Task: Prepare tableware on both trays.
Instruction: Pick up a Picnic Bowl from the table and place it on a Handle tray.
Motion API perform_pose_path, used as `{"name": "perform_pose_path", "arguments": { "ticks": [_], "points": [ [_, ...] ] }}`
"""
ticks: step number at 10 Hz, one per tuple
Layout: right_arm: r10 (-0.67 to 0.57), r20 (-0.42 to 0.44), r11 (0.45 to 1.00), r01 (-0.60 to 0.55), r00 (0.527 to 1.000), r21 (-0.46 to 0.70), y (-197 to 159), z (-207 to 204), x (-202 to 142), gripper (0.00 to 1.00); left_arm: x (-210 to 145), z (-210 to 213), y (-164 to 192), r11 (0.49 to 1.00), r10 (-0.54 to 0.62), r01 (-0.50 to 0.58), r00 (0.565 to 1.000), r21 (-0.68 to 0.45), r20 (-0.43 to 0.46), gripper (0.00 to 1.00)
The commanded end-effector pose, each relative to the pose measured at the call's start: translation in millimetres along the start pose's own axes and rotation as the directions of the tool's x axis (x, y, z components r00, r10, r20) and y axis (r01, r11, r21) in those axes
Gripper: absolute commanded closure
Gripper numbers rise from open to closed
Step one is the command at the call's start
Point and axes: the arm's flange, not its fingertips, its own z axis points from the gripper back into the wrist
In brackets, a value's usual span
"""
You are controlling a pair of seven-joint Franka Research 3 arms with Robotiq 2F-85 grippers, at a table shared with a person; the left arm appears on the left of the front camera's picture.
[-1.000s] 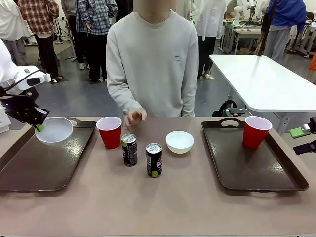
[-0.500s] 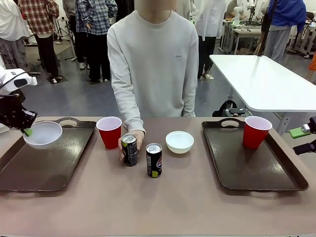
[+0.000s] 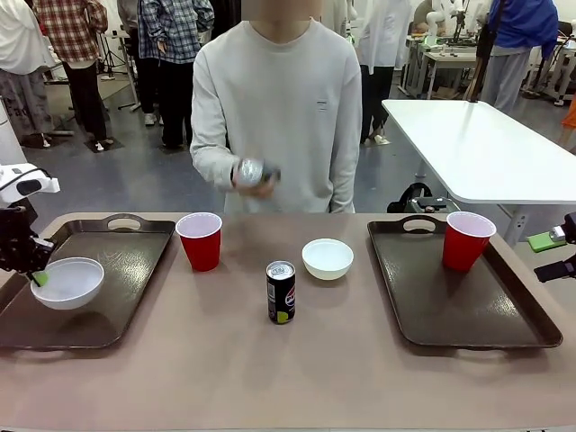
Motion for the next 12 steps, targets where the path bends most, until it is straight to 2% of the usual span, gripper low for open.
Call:
{"name": "perform_pose_path", "arguments": {
  "ticks": [1, 4, 7, 8, 9, 10, 11, 12],
  "points": [
    [0.003, 0.001, 1.0, -0.003, 1.0, 0.012, 0, -1, 0, 0.0, -14, -9, 1, 1.0, -0.011, 0.011, 1.0, -0.015, 0.004, 0.96],
    [0.003, 0.001, 1.0, -0.003, 1.0, 0.012, 0, -1, 0, 0.0, -15, -11, 2, 1.0, -0.009, 0.009, 1.0, -0.004, 0.003, 0.96],
    [0.003, 0.001, 1.0, -0.003, 1.0, 0.012, 0, -1, 0, 0.0, -24, -28, 1, 1.0, -0.027, 0.027, 0.998, 0.013, -0.056, 0.96],
    [0.003, 0.001, 1.0, -0.003, 1.0, 0.012, 0, -1, 0, 0.0, -27, -30, 1, 1.0, -0.017, 0.018, 0.998, 0.01, -0.066, 0.81],
    [0.003, 0.001, 1.0, -0.003, 1.0, 0.012, 0, -1, 0, 0.0, -28, -27, 1, 1.0, -0.012, 0.012, 0.997, -0.001, -0.07, 0.36],
    [0.003, 0.001, 1.0, -0.003, 1.0, 0.012, 0, -1, 0, 0.0, -29, -20, 3, 1.0, -0.004, 0.004, 0.998, -0.008, -0.066, 0.21],
    [0.003, 0.001, 1.0, -0.003, 1.0, 0.012, 0, -1, 0, 0.0, -35, -9, 5, 1.0, -0.008, 0.006, 0.998, -0.021, -0.066, 0.16],
    [0.003, 0.001, 1.0, -0.003, 1.0, 0.012, 0, -1, 0, 0.0, -45, 9, 7, 0.999, -0.028, 0.025, 0.997, -0.044, -0.071, 0.01]
  ]
}}
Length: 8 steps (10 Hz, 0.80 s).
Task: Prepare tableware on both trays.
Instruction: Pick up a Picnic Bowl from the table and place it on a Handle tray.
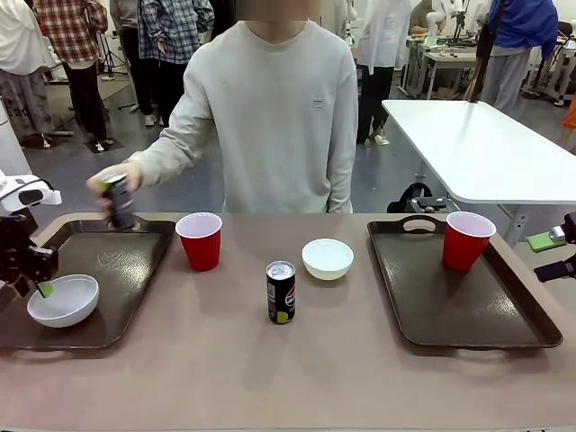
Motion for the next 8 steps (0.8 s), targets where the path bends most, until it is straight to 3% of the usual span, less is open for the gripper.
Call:
{"name": "perform_pose_path", "arguments": {
  "ticks": [1, 3, 4, 7, 8],
  "points": [
    [0.003, 0.001, 1.0, -0.003, 1.0, 0.012, 0, -1, 0, 0.0, -51, 30, 5, 0.997, -0.043, 0.041, 0.999, -0.064, -0.02, 0.0],
    [0.003, 0.001, 1.0, -0.003, 1.0, 0.012, 0, -1, 0, 0.0, -81, 67, 6, 0.992, -0.075, 0.073, 0.997, -0.1, -0.023, 0.0],
    [0.003, 0.001, 1.0, -0.003, 1.0, 0.012, 0, -1, 0, 0.0, -98, 85, 5, 0.985, -0.104, 0.099, 0.994, -0.138, -0.033, 0.27],
    [0.003, 0.001, 1.0, -0.003, 1.0, 0.012, 0, -1, 0, 0.0, -131, 108, 3, 0.97, -0.152, 0.148, 0.988, -0.191, -0.007, 0.0],
    [0.003, 0.001, 1.0, -0.003, 1.0, 0.012, 0, -1, 0, 0.0, -131, 110, 1, 0.97, -0.155, 0.153, 0.988, -0.19, 0.006, 0.0]
  ]
}}
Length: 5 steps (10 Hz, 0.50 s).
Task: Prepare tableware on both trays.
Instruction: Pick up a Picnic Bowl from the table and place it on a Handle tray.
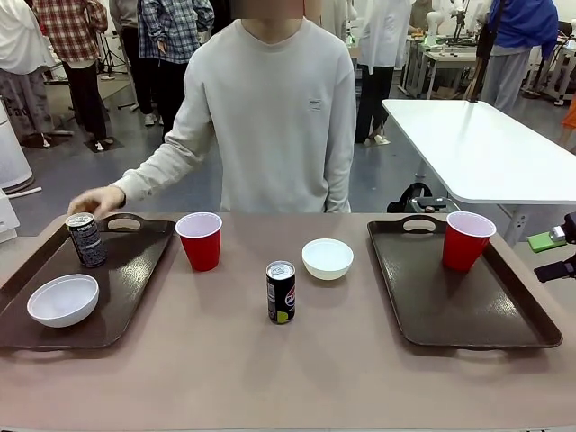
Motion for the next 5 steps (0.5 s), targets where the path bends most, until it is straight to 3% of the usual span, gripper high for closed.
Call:
{"name": "perform_pose_path", "arguments": {
  "ticks": [1, 3, 4, 5],
  "points": [
    [0.003, 0.002, 1.0, -0.003, 1.0, 0.012, 0, 0, 0, 0.0, -9, -25, 1, 0.998, -0.02, 0.024, 0.998, -0.058, 0.064, 0.0],
    [0.003, 0.002, 1.0, -0.003, 1.0, 0.012, 0, 0, 0, 0.0, 6, -24, 14, 0.968, 0.028, 0.016, 0.985, -0.25, 0.17, 0.0],
    [0.003, 0.002, 1.0, -0.003, 1.0, 0.012, 0, 0, 0, 0.0, 12, -25, 26, 0.905, 0.071, 0.026, 0.975, -0.425, 0.211, 0.0],
    [0.003, 0.002, 1.0, -0.003, 1.0, 0.012, 0, 0, 0, 0.0, 13, -34, 42, 0.796, 0.157, 0.013, 0.961, -0.605, 0.227, 0.0]
  ]
}}
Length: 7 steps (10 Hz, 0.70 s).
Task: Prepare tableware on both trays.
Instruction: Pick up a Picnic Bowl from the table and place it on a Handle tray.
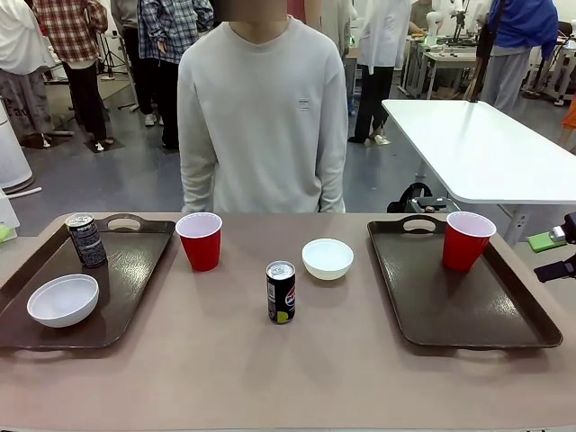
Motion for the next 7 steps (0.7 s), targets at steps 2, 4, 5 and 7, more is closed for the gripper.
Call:
{"name": "perform_pose_path", "arguments": {
  "ticks": [2, 4, 5, 7],
  "points": [
    [0.003, 0.002, 1.0, -0.003, 1.0, 0.012, 0, 0, 0, 0.0, -15, -43, 60, 0.887, 0.149, -0.103, 0.987, -0.449, 0.067, 0.0],
    [0.003, 0.002, 1.0, -0.003, 1.0, 0.012, 0, 0, 0, 0.0, -19, -56, 91, 0.824, 0.228, -0.174, 0.973, -0.539, 0.034, 0.0],
    [0.003, 0.002, 1.0, -0.003, 1.0, 0.012, 0, 0, 0, 0.0, -20, -59, 95, 0.843, 0.241, -0.187, 0.969, -0.504, 0.044, 0.0],
    [0.003, 0.002, 1.0, -0.003, 1.0, 0.012, 0, 0, 0, 0.0, 6, -32, 104, 0.83, 0.251, -0.193, 0.967, -0.524, 0.04, 0.0]
  ]
}}
